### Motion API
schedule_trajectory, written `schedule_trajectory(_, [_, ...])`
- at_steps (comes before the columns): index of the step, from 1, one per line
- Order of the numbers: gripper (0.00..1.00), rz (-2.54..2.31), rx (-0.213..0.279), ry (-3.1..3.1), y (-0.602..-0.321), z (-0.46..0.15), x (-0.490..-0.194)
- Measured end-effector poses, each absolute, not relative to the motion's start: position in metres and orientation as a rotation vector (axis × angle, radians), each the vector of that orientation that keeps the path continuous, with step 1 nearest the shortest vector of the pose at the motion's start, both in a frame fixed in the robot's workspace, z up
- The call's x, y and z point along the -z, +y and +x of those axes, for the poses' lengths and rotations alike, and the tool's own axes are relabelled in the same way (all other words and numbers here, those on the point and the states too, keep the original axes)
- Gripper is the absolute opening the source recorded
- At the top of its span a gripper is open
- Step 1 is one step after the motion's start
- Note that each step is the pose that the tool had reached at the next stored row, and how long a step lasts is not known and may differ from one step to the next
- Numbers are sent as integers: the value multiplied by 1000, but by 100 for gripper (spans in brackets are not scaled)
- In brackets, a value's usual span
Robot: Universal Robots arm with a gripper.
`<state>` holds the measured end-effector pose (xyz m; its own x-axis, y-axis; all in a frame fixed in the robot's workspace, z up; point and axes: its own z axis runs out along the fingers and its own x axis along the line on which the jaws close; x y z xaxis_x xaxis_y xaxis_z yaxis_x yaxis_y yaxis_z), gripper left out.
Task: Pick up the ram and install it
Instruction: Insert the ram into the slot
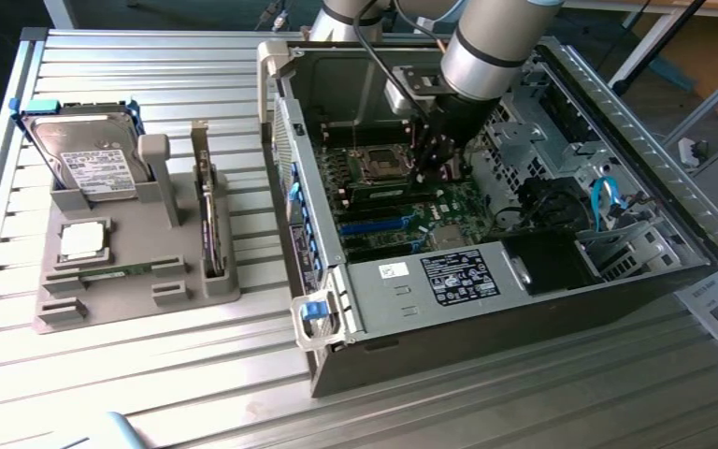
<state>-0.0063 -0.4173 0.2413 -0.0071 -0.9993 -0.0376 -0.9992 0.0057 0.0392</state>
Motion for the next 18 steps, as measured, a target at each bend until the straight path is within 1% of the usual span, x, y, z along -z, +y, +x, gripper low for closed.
schedule_trajectory(18, [12,2213,85,-2227,-417,-6,-238])
